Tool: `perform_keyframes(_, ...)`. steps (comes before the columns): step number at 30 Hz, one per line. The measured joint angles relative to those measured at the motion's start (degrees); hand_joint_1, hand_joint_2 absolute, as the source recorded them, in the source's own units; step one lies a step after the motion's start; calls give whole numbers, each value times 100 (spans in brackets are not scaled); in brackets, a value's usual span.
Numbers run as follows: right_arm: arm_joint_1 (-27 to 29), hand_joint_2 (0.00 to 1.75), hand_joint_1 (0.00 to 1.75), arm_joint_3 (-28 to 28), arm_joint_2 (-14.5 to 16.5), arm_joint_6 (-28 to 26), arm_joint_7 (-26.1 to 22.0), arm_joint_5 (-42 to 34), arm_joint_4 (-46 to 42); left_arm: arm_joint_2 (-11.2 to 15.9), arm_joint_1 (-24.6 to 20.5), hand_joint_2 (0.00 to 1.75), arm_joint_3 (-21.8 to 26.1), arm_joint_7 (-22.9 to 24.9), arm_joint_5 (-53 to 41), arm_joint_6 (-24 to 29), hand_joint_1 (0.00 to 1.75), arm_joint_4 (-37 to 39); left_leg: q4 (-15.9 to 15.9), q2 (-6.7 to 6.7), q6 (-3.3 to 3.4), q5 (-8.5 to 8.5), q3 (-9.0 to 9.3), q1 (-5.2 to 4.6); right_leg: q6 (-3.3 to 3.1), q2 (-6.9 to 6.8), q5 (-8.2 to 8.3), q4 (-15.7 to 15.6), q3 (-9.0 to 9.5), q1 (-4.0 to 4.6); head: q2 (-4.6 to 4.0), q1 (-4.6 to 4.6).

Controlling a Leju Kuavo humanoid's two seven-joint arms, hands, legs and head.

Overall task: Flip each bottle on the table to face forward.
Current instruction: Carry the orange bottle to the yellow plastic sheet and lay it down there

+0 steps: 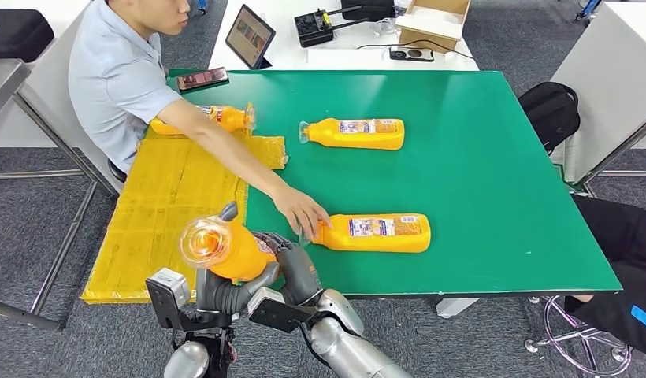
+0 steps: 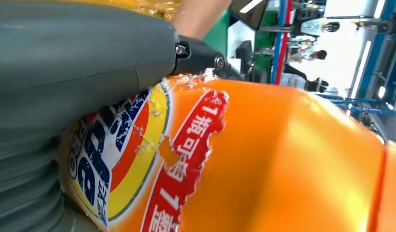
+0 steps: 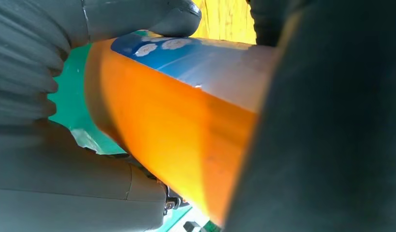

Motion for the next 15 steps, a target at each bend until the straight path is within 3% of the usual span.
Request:
perform_keyframes(1, -14, 175, 140, 34, 0, -5, 45, 2, -1, 1, 0, 175, -1, -2, -85, 27, 175, -1, 0, 0, 0, 0, 0, 0, 0, 0, 0, 0, 0, 0, 0, 1)
perform_keyframes(3, -48, 175, 53, 89, -3, -21, 138, 54, -1, 3, -3, 175, 3, 25, -170, 32, 175, -1, 0, 0, 0, 0, 0, 0, 0, 0, 0, -1, 0, 0, 0, 1)
perform_keyframes(4, -60, 131, 9, 110, -7, -36, 172, 97, -1, 5, -7, 175, 10, 54, -143, -5, 175, -1, 0, 0, 0, 0, 0, 0, 0, 0, 0, -1, 0, 0, 0, 1)
perform_keyframes(5, -68, 87, 0, 128, -12, -58, 191, 139, -1, 8, -14, 175, 26, 94, -54, -83, 175, -1, 0, 0, 0, 0, 1, 0, 0, 0, 0, 0, 0, 0, 0, 1)
perform_keyframes(7, -67, 0, 0, 152, -28, -167, 137, 197, -1, 18, -40, 175, 84, 220, 327, -392, 175, 4, 0, 0, 0, 1, 1, 0, 0, 0, 1, 0, -1, 0, 0, 1)
perform_keyframes(12, 4, 0, 0, 251, -102, -1099, -353, 324, -109, 111, -274, 175, 303, 780, 1877, -1642, 175, 208, 0, 0, -1, 1, 1, 1, 0, 0, 1, 1, -1, 1, 0, 0)
perform_keyframes(15, 57, 0, 0, 430, -176, -1515, -364, 256, -298, 167, -521, 175, 424, 900, 2249, -1822, 175, 475, 0, -1, -1, 2, 1, 1, 0, 0, 1, 1, 0, 0, 0, 2)
